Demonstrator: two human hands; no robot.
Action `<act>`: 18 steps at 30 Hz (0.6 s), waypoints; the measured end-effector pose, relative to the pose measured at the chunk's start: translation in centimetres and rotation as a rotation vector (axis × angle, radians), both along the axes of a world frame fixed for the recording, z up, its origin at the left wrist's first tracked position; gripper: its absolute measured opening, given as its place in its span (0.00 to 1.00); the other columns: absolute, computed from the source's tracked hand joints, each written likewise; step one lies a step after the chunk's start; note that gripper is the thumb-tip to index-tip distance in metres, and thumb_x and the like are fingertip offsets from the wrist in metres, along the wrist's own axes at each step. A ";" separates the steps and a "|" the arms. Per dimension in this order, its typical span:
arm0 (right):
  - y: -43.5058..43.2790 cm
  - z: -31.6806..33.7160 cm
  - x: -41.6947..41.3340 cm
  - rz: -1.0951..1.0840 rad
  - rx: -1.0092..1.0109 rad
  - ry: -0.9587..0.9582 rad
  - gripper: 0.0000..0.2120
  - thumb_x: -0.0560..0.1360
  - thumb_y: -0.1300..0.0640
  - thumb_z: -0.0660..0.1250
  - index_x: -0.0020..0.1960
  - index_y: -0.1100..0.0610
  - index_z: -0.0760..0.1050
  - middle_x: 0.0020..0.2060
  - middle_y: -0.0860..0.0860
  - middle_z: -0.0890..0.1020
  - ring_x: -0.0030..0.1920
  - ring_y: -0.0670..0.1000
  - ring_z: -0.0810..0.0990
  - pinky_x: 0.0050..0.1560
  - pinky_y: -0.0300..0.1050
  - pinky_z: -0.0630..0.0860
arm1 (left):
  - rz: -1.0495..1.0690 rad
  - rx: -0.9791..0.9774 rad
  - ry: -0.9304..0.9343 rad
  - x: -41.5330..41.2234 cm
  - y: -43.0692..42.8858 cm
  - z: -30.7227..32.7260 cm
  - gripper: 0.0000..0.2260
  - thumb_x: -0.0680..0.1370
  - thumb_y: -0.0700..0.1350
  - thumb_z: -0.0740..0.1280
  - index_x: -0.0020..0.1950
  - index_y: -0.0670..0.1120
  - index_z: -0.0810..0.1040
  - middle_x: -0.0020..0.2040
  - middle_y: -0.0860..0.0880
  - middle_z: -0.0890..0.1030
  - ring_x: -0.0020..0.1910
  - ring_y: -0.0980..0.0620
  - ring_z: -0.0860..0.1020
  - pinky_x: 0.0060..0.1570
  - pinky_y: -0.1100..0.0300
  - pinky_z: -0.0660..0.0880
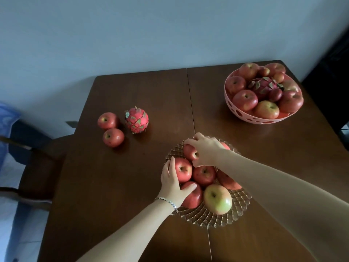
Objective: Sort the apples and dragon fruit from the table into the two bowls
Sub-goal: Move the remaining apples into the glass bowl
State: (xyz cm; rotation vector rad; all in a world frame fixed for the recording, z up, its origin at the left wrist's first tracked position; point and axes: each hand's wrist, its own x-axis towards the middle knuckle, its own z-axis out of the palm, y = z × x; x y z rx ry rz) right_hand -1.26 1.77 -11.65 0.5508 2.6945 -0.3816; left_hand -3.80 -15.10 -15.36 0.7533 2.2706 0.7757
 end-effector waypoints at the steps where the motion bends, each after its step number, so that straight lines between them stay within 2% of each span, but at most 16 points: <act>1: 0.1 0.3 -0.1 -0.037 0.001 0.026 0.32 0.67 0.46 0.68 0.69 0.45 0.63 0.62 0.54 0.69 0.57 0.59 0.76 0.55 0.52 0.74 | -0.009 0.004 -0.004 0.0 0.1 0.0 0.46 0.70 0.49 0.73 0.76 0.46 0.45 0.76 0.43 0.50 0.76 0.46 0.51 0.73 0.57 0.51; 4: 0.7 1.2 0.0 -0.080 -0.003 0.004 0.28 0.70 0.42 0.64 0.68 0.44 0.65 0.61 0.52 0.71 0.55 0.58 0.77 0.52 0.49 0.75 | -0.029 0.005 0.040 -0.2 0.5 0.0 0.44 0.71 0.49 0.72 0.76 0.45 0.45 0.76 0.43 0.50 0.76 0.46 0.50 0.73 0.58 0.51; 8: 1.0 1.5 0.4 -0.048 0.002 -0.032 0.26 0.74 0.42 0.60 0.70 0.45 0.62 0.63 0.52 0.70 0.57 0.57 0.77 0.54 0.49 0.75 | -0.088 -0.068 0.104 -0.5 0.4 0.2 0.43 0.73 0.54 0.69 0.76 0.47 0.42 0.78 0.46 0.46 0.77 0.48 0.49 0.73 0.59 0.51; 11: 0.5 1.3 0.6 -0.114 -0.026 -0.025 0.26 0.74 0.43 0.59 0.71 0.45 0.61 0.63 0.52 0.70 0.60 0.55 0.74 0.58 0.49 0.72 | -0.183 -0.192 0.224 -1.0 0.2 1.0 0.40 0.75 0.59 0.63 0.76 0.49 0.42 0.78 0.48 0.47 0.76 0.46 0.52 0.73 0.55 0.56; 13: 0.2 1.6 -0.1 -0.095 0.032 -0.067 0.25 0.74 0.45 0.59 0.70 0.48 0.63 0.62 0.52 0.72 0.63 0.56 0.72 0.61 0.50 0.69 | -0.213 -0.196 0.212 -2.4 0.1 2.1 0.33 0.76 0.59 0.60 0.76 0.49 0.51 0.78 0.48 0.53 0.74 0.46 0.57 0.72 0.54 0.61; 15: -0.1 2.4 -1.3 -0.038 0.098 -0.084 0.22 0.74 0.47 0.59 0.67 0.51 0.68 0.61 0.53 0.74 0.63 0.56 0.71 0.62 0.50 0.68 | -0.179 -0.102 0.099 -4.6 -0.4 3.5 0.24 0.78 0.54 0.60 0.72 0.49 0.64 0.74 0.49 0.64 0.68 0.50 0.68 0.67 0.59 0.66; 18: -1.9 4.1 -4.6 0.017 0.028 0.032 0.18 0.76 0.49 0.59 0.64 0.52 0.71 0.60 0.51 0.74 0.63 0.54 0.71 0.63 0.48 0.67 | -0.031 0.012 0.069 -9.7 -2.0 5.4 0.12 0.78 0.46 0.61 0.59 0.48 0.77 0.59 0.50 0.80 0.54 0.55 0.79 0.52 0.69 0.70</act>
